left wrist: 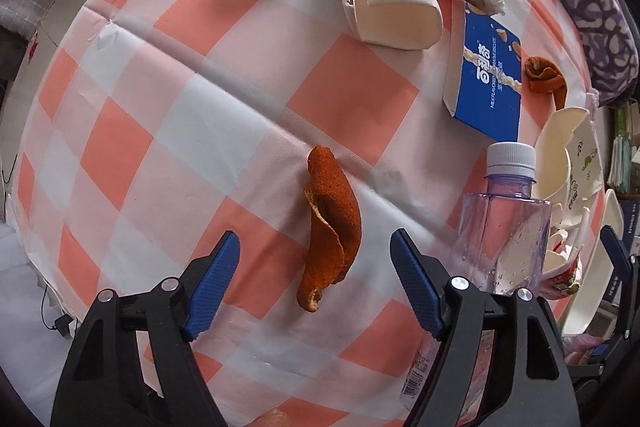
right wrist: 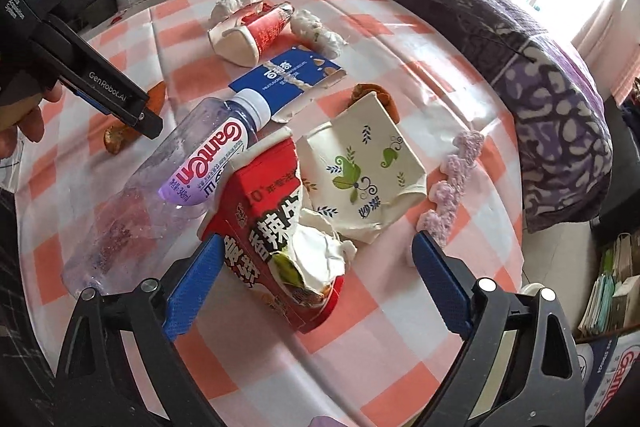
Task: Collect trash
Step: 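Grasp the red snack bag with the right tool while the left grasps the orange peel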
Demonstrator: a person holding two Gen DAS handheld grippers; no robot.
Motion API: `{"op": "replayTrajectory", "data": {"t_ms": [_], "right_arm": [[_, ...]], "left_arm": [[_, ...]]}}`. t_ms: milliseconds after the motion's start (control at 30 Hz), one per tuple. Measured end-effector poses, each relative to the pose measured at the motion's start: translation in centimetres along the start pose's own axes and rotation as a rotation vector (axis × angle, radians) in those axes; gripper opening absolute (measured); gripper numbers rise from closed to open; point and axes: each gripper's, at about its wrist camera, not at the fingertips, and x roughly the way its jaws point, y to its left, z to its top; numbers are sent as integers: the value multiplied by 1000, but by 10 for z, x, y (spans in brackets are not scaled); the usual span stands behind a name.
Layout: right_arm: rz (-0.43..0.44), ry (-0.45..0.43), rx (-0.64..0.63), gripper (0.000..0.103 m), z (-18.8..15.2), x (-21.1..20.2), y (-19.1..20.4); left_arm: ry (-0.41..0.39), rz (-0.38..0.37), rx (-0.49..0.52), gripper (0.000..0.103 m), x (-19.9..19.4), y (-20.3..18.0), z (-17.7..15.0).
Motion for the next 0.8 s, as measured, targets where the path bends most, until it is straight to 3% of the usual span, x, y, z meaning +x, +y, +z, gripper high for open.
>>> {"op": "replayTrajectory", "data": {"t_ms": [100,200,333,567,800], "right_arm": [[18,31,-17,74,2,11,6],[70,43,-4,51,4,14,9],[83,38,1,38,6,13,11],[100,18,74,36,13,8,7],[79,-50,169,36,23,-5,-6]], "left_arm": [[0,36,18,72,7,1,-5],[-17,50,36,69,10,-2,-5],[-43,62,56,54,7,0,-11],[-77,21,38,27,-8,9,-5],[-129,-55,2,22,-27,31,1]]}}
